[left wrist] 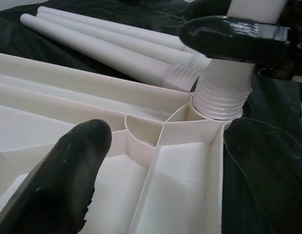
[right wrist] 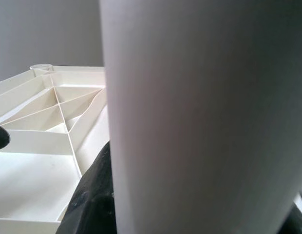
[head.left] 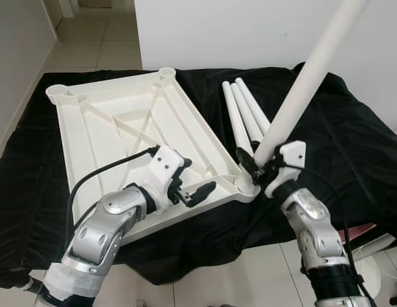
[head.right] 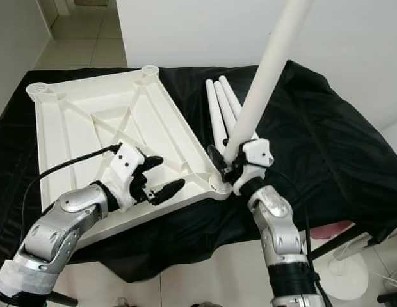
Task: Building children table
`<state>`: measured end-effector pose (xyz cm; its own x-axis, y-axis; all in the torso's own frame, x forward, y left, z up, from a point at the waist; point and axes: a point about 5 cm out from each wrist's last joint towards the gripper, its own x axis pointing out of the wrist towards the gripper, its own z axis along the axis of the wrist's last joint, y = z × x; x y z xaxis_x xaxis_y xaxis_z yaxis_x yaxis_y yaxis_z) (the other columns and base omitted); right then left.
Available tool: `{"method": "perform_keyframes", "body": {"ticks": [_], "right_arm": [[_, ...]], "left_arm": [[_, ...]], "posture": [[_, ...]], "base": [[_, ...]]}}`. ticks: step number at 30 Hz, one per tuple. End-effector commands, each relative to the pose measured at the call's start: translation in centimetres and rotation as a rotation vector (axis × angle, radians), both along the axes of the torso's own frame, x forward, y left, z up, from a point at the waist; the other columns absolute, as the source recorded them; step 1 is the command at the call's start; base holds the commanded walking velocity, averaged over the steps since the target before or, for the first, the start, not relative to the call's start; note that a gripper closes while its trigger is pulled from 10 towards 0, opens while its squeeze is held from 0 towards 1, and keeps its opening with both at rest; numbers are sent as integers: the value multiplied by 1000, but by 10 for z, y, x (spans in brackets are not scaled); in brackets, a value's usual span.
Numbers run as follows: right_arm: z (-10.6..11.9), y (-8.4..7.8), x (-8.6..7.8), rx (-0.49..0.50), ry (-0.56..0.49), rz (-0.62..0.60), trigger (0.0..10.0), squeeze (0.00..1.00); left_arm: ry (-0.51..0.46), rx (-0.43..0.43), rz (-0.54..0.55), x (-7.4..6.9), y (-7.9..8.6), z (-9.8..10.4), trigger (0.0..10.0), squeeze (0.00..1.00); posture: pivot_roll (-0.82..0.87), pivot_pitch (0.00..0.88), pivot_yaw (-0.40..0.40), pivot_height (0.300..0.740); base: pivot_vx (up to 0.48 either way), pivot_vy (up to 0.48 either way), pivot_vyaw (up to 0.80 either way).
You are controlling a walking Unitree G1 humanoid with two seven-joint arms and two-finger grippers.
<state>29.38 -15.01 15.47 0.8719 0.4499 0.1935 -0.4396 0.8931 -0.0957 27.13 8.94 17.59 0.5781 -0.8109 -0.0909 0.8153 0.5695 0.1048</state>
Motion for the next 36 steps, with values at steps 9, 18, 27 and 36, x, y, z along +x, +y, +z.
{"method": "perform_keyframes", "body": {"ticks": [9, 18, 27, 36], "right_arm": [[-3, 0, -7, 16, 100, 137, 10000, 0], [38, -10, -5, -62, -4, 252, 10000, 0], [54, -12, -1, -71, -43, 270, 10000, 0], [61, -9, -2, -90, -36, 333, 10000, 0]], "left_arm": [[42, -78, -24, 4, 5, 12, 10000, 1000], [-37, -116, -159, 0, 4, 39, 10000, 0], [-113, -120, -121, 11, 3, 53, 10000, 0], [-146, -140, -183, 20, -4, 68, 10000, 0]], "posture": [[-9, 103, -22, 740], [-13, 96, -35, 740], [-31, 90, -38, 740], [-54, 75, -35, 740]], "base": [[0, 0, 0], [0, 0, 0], [0, 0, 0], [0, 0, 0]]}}
